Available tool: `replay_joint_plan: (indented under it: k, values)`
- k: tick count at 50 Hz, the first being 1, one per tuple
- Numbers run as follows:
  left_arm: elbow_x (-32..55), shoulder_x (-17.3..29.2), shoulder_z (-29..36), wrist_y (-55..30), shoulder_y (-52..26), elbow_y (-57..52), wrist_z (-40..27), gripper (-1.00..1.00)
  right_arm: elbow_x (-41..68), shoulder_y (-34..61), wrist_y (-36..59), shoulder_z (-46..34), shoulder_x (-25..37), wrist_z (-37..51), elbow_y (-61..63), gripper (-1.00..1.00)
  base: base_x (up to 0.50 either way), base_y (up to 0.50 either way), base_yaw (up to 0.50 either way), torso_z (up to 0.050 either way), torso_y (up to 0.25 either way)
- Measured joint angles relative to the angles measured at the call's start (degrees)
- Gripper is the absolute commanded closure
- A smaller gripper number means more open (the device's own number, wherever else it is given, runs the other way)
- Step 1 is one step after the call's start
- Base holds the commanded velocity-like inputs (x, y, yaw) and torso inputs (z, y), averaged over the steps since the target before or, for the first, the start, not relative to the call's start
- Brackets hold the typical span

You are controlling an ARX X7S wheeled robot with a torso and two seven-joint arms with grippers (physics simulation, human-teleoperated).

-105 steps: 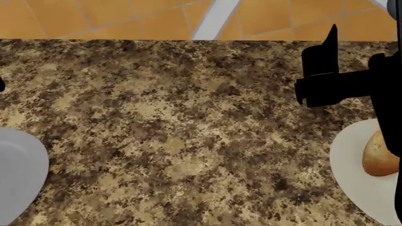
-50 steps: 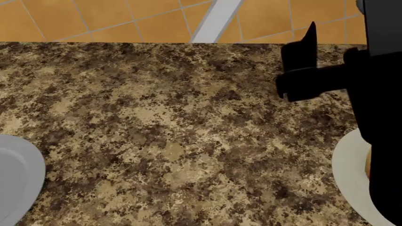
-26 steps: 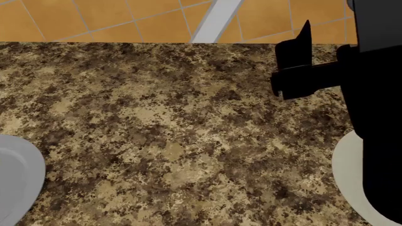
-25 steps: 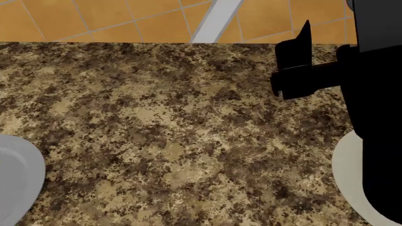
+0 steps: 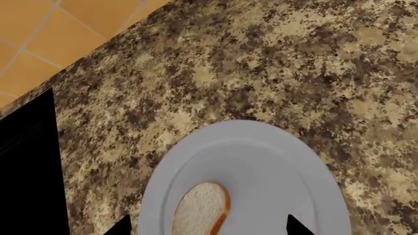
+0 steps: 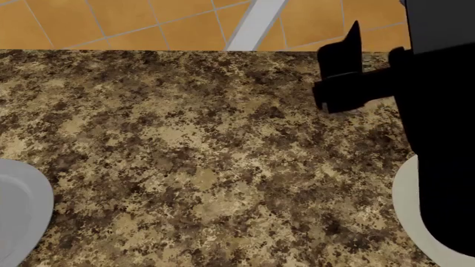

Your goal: Place all breads on the cutting board.

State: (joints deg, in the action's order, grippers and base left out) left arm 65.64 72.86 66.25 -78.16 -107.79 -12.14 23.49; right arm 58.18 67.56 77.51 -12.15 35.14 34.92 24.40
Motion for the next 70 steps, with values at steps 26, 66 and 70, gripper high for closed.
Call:
replay_joint_plan:
  k: [26,66,70]
  values:
    - [-6.1,-3.1,3.6,7.4,4.7,9.2,4.4,-1.00,-0.1,0.9,-0.7,-2.0,-0.5,0.1,-1.2,-1.00,0.00,0.00,0.00,0.000,0.000]
    - [-3.6,-5.6,3.1,15.8,12.9,21.7,5.0,-1.00,0.8,2.9,0.2,-4.5,-1.5,1.4,-2.6,-1.00,0.00,0.00,0.00,0.000,0.000]
    - [-2.5,-5.7,2.5,16.4,13.8,23.1,4.8,-1.00,0.9,3.1,0.2,-4.7,-1.6,1.6,-2.7,-1.00,0.00,0.00,0.00,0.000,0.000]
